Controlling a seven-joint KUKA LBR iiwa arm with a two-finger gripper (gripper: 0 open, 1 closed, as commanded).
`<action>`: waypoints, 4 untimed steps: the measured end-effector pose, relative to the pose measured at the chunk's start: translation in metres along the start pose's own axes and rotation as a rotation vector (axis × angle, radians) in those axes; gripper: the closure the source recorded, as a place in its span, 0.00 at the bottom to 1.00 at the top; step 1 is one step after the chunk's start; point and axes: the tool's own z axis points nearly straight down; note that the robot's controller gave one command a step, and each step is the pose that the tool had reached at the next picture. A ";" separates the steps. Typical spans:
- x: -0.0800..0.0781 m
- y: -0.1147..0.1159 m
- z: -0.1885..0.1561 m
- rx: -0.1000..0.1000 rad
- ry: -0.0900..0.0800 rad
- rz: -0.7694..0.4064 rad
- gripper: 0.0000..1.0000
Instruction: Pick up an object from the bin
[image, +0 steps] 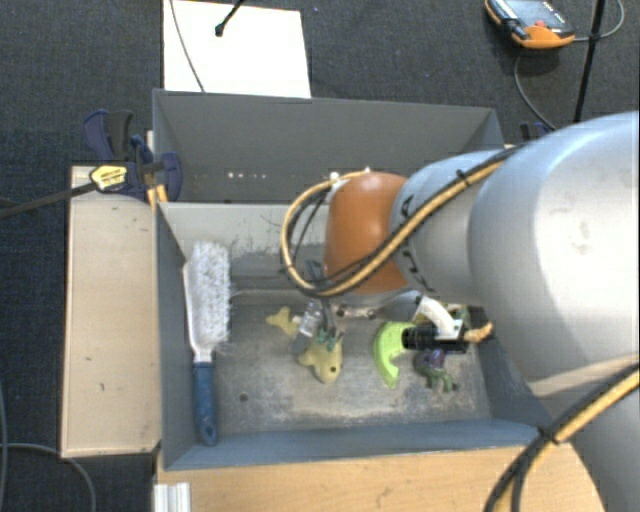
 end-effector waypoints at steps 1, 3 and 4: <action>0.000 0.000 0.000 0.000 0.000 0.000 1.00; 0.000 0.000 -0.006 0.001 0.000 0.001 1.00; 0.001 -0.001 -0.013 0.004 0.003 0.002 1.00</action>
Offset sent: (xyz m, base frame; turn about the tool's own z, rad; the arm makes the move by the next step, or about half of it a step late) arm 0.0002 0.0001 0.0137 0.0000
